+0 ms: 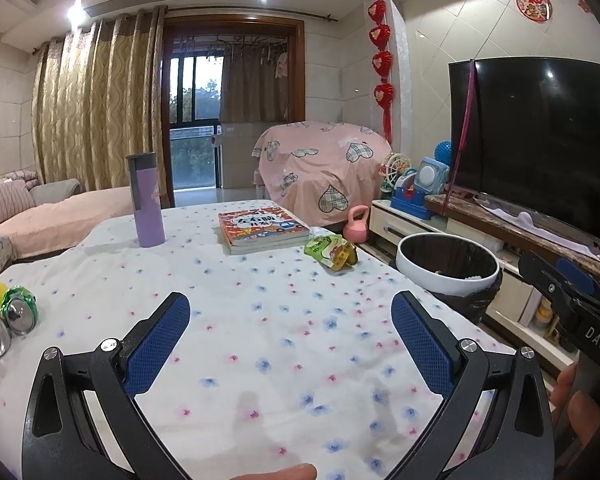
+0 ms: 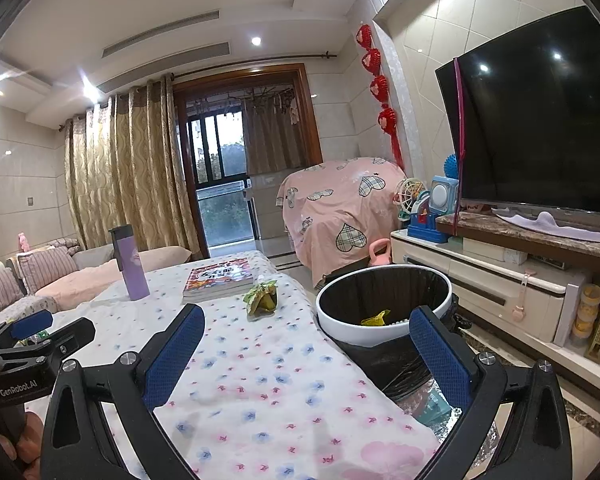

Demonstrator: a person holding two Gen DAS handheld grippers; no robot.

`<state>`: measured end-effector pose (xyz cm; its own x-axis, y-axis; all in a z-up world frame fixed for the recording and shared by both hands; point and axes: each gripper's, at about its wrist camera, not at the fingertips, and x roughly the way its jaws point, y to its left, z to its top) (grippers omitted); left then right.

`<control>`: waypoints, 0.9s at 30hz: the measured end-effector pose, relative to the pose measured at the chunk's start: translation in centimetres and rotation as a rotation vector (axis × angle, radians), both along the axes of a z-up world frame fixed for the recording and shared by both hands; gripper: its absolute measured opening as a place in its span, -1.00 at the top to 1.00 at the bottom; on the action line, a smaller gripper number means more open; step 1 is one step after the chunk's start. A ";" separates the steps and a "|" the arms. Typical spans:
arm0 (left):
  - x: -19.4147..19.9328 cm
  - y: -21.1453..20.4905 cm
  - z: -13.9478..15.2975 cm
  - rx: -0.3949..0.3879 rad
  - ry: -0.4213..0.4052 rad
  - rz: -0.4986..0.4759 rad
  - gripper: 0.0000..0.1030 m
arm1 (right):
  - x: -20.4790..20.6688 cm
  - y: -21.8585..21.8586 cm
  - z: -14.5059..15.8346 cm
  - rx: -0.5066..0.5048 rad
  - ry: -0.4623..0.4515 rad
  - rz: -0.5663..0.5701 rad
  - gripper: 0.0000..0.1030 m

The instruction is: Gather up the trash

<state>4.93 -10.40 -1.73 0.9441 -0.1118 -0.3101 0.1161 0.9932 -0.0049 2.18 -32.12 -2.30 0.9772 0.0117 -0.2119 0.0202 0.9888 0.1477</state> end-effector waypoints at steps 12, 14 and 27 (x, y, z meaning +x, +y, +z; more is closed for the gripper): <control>-0.1 -0.1 0.0 0.000 0.000 -0.006 -1.00 | -0.2 0.2 0.1 0.002 0.001 0.005 -1.00; -0.1 -0.1 0.0 0.000 0.000 -0.007 -1.00 | -0.2 0.2 0.2 0.001 0.001 0.005 -1.00; -0.1 -0.1 0.0 0.003 0.008 -0.011 -1.00 | -0.3 0.1 0.2 0.006 -0.003 0.012 -1.00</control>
